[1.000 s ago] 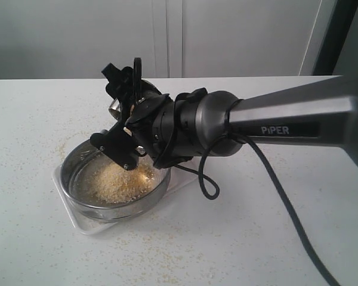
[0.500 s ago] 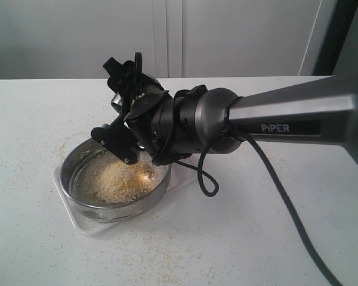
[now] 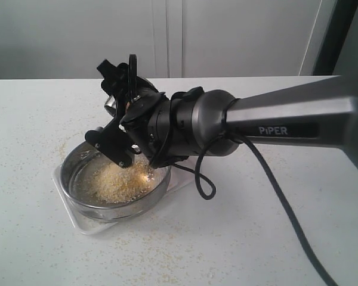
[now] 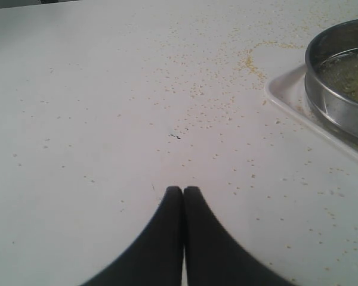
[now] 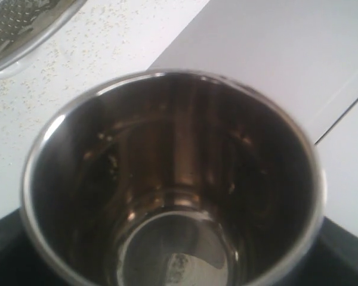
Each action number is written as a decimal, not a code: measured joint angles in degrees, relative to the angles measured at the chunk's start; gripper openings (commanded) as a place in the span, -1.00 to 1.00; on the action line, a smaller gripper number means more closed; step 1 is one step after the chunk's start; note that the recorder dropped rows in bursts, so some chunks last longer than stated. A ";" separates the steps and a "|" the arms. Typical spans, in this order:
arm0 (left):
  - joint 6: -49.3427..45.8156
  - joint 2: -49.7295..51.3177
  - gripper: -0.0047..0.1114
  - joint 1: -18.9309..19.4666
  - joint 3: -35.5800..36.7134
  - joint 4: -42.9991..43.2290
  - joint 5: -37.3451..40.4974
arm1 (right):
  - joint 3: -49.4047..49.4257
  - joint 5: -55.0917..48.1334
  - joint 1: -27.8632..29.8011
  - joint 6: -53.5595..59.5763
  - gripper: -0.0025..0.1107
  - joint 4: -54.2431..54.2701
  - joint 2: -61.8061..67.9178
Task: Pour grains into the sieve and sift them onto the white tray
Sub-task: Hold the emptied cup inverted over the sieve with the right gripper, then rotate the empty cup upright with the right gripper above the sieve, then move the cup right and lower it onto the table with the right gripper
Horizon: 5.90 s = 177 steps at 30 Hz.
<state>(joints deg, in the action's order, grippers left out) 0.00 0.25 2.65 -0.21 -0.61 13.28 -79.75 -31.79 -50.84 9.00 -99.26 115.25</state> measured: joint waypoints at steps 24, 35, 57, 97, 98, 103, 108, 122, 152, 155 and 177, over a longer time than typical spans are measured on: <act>0.00 0.00 -0.92 0.00 0.00 0.00 0.00 | -0.57 -2.20 -0.11 -3.27 -0.96 0.00 0.00; 0.00 0.00 -0.92 0.00 0.00 0.00 0.00 | -0.57 -1.81 -0.11 -5.50 -0.96 0.00 0.00; 0.00 0.00 -0.92 0.00 0.00 0.00 0.00 | -0.62 -4.61 -0.12 -12.74 -0.96 0.00 -0.11; 0.00 0.00 -0.92 0.00 0.00 0.00 0.00 | 20.78 38.30 13.56 -23.59 -0.96 50.94 -21.95; 0.00 0.00 -0.92 0.00 0.00 0.00 0.00 | 21.43 39.75 13.56 -24.88 -0.96 50.94 -22.03; 0.00 0.00 -0.92 0.00 0.00 0.00 0.00 | 24.12 46.71 13.56 -30.75 -0.96 50.94 -22.17; 0.00 0.00 -0.92 0.00 0.00 0.00 0.00 | 28.03 56.74 14.55 -33.36 -0.96 50.94 -22.17; 0.00 0.00 -0.92 0.00 0.00 0.00 0.00 | 39.35 82.89 23.30 -35.93 -0.96 50.46 -22.21; 0.00 0.00 -0.92 0.00 0.00 0.00 0.00 | 44.99 93.88 40.96 -31.00 -0.96 46.51 -10.55; 0.00 0.00 -0.92 0.00 0.00 0.00 0.00 | 44.99 94.37 43.64 -30.23 -0.96 46.51 -9.08; 0.00 0.00 -0.92 0.00 0.00 0.00 0.00 | 44.88 84.79 54.55 -18.15 -0.96 54.36 -4.00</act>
<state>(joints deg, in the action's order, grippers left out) 0.00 0.25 2.65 -0.21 -0.61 13.28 -34.87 53.00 3.71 -9.15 -44.90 111.25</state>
